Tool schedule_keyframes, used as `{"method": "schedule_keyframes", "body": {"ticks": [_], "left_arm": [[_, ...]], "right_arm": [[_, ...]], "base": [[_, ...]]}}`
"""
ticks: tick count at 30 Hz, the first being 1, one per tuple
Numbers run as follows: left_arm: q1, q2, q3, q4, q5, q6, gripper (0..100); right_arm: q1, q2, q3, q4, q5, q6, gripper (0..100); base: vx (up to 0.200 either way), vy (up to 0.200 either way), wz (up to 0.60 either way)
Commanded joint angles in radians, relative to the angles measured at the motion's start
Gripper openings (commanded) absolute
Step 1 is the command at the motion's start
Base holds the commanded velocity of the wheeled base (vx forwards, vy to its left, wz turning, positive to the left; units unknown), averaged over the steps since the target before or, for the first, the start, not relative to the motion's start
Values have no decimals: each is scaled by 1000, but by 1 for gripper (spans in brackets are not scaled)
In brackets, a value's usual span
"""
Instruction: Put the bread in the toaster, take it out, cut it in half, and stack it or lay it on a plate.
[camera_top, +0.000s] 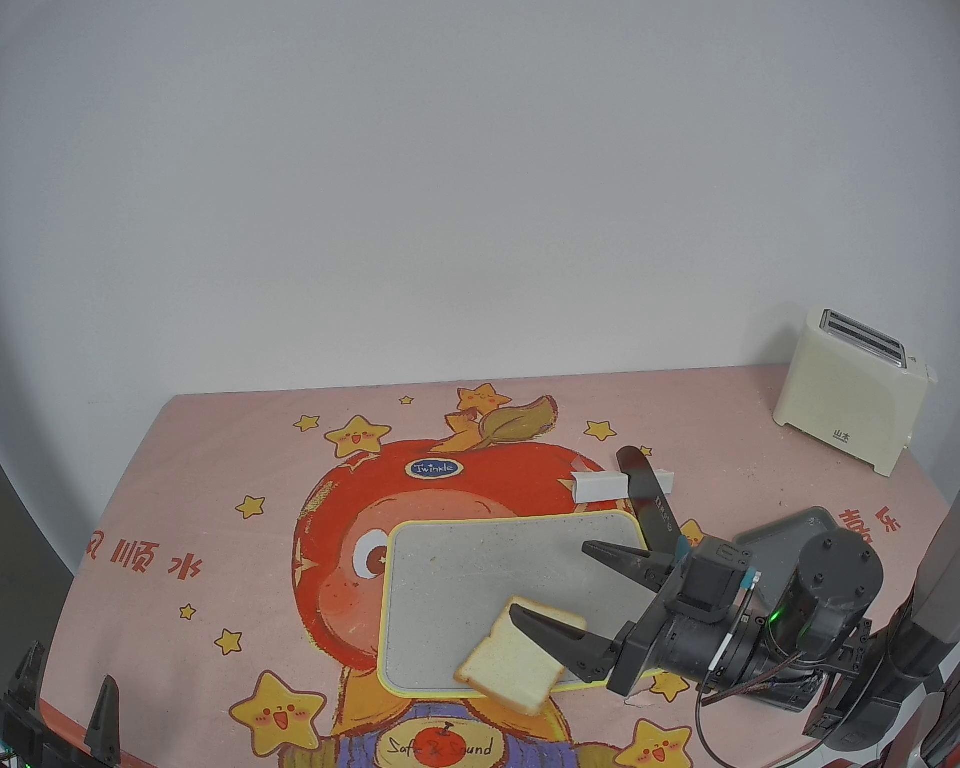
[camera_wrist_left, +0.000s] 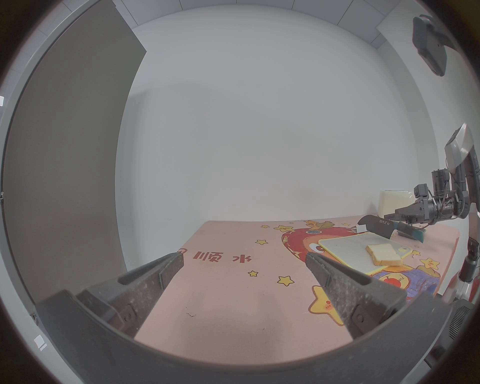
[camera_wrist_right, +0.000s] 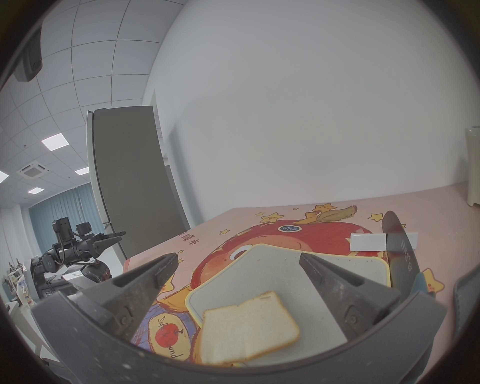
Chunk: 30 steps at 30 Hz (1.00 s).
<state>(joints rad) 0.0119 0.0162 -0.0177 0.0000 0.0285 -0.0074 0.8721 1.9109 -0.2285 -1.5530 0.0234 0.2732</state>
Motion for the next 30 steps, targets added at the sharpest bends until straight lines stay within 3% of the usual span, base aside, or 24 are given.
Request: {"method": "schedule_keyframes", "body": {"ticks": [1, 5, 9, 11, 15, 21, 22, 26, 30], "left_arm": [[0, -7, 18, 0, 1, 0, 100], [0, -7, 18, 0, 1, 0, 100], [0, -7, 18, 0, 1, 0, 100], [0, -7, 18, 0, -1, 0, 100], [0, -7, 18, 0, -1, 0, 100], [0, -7, 18, 0, -1, 1, 100], [0, -7, 16, 0, -1, 0, 100], [0, -7, 18, 0, -1, 1, 100], [0, -7, 18, 0, 1, 3, 100]], "right_arm": [[15, 4, 18, -4, 1, 1, 100], [15, -1, -2, -6, -5, 12, 100], [57, -44, -14, -4, -3, 115, 100], [67, -49, -28, -1, 0, 130, 100], [53, -29, -80, 44, -10, 107, 100], [45, -108, -245, 321, -16, 58, 100], [47, -127, -273, 395, -17, 50, 0], [41, -144, -342, 622, -40, -5, 0], [30, -113, -345, 662, -57, -49, 0]], "base": [[0, 0, 0], [0, 0, 0], [0, 0, 0], [0, 0, 0], [0, 0, 0], [0, 0, 0], [0, 0, 0], [0, 0, 0], [0, 0, 0]]}}
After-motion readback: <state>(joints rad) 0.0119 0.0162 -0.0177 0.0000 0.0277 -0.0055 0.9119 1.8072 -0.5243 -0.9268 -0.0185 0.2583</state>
